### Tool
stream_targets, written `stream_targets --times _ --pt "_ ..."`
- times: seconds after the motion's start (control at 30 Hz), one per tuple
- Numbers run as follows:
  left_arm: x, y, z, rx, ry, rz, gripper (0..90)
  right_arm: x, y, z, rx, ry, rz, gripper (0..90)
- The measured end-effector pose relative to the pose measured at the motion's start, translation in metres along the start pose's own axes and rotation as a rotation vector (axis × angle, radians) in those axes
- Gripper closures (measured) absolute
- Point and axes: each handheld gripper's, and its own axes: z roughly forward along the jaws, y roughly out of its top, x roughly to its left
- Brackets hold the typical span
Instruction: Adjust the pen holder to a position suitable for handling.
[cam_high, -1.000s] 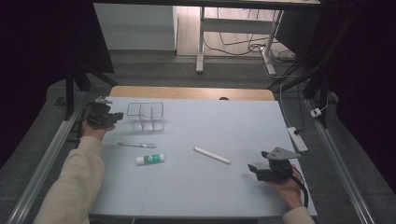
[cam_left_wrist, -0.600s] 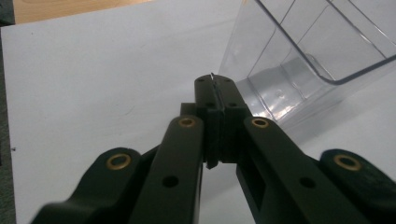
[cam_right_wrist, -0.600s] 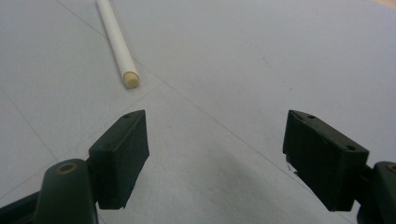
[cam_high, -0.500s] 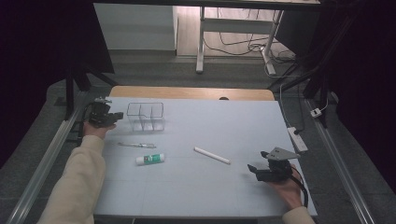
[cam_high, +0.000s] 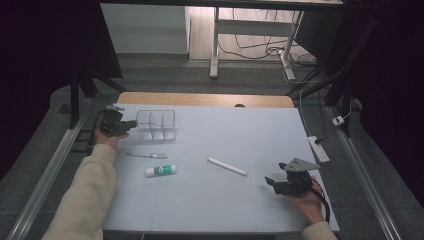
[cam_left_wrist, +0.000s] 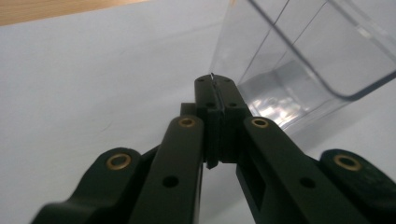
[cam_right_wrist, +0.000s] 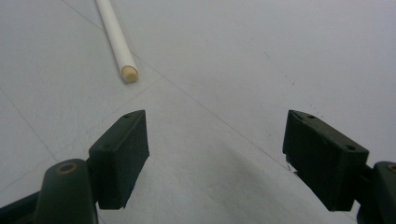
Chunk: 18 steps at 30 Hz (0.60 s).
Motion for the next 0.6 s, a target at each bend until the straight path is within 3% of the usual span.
stream_targets --times 0.6 --pt "-0.0046 0.002 0.0066 0.001 -0.025 -0.015 89.5 -0.0004 -0.0005 0.002 0.005 0.0 0.005 22.1"
